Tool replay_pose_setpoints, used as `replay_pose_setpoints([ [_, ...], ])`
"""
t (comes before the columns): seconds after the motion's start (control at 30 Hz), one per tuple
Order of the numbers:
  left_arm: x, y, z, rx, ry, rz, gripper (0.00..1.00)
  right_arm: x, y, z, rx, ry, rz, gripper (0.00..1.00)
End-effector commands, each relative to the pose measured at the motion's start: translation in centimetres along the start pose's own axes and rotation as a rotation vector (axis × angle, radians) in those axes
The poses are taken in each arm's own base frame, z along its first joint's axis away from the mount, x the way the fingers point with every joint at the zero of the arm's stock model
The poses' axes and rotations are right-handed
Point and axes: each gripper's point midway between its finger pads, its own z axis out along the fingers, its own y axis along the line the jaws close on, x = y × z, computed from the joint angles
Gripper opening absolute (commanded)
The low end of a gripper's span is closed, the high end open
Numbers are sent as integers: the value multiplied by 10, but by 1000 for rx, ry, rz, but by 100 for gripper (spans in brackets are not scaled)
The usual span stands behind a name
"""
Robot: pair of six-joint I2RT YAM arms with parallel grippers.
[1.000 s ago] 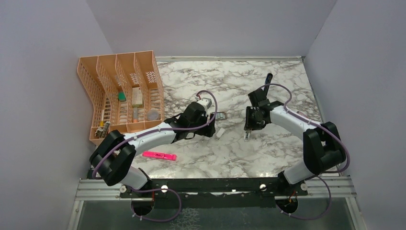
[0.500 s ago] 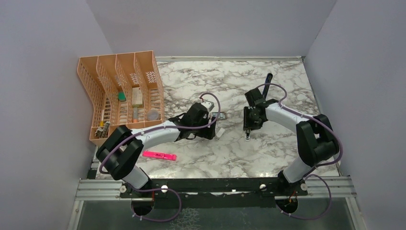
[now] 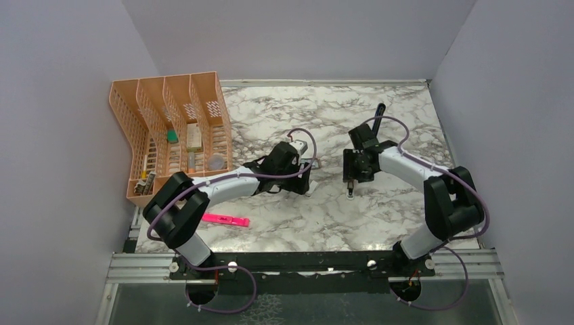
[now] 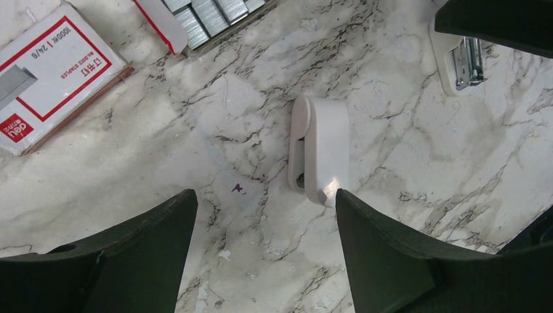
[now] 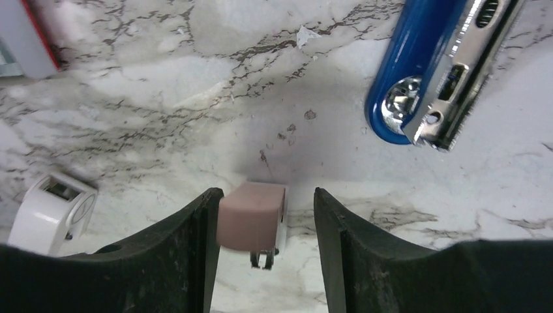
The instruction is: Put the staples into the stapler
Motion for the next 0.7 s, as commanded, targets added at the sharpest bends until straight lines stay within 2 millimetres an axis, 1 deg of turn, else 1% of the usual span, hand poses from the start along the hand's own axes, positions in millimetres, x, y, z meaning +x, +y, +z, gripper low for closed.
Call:
replay_pose_setpoints([
  [0.0, -19, -16, 5, 58, -37, 45, 79, -14, -1, -28, -20, -119, 34, 59],
  [0.07, -20, -18, 8, 53, -37, 62, 76, -14, -3, -37, -27, -154, 59, 60],
  [0.2, -20, -24, 16, 48, -27, 100, 63, -6, 1, -52, -87, -194, 116, 60],
  [0.23, -19, -27, 18, 52, -21, 111, 61, -2, 2, -54, -103, -198, 133, 60],
  [0.3, -15, -31, 21, 53, -1, 134, 60, 5, 4, -60, -131, -205, 168, 60],
  [0.4, -7, -36, 27, 46, 28, 172, 61, 16, 10, -69, -199, -208, 222, 60],
  [0.47, -2, -35, 31, 16, 48, 188, 61, 23, 16, -74, -253, -210, 251, 60],
  [0.57, 0, -29, 36, -33, 61, 201, 57, 29, 17, -79, -283, -224, 276, 60],
  [0.67, -2, -25, 38, -65, 57, 210, 45, 29, 14, -82, -276, -240, 283, 60],
])
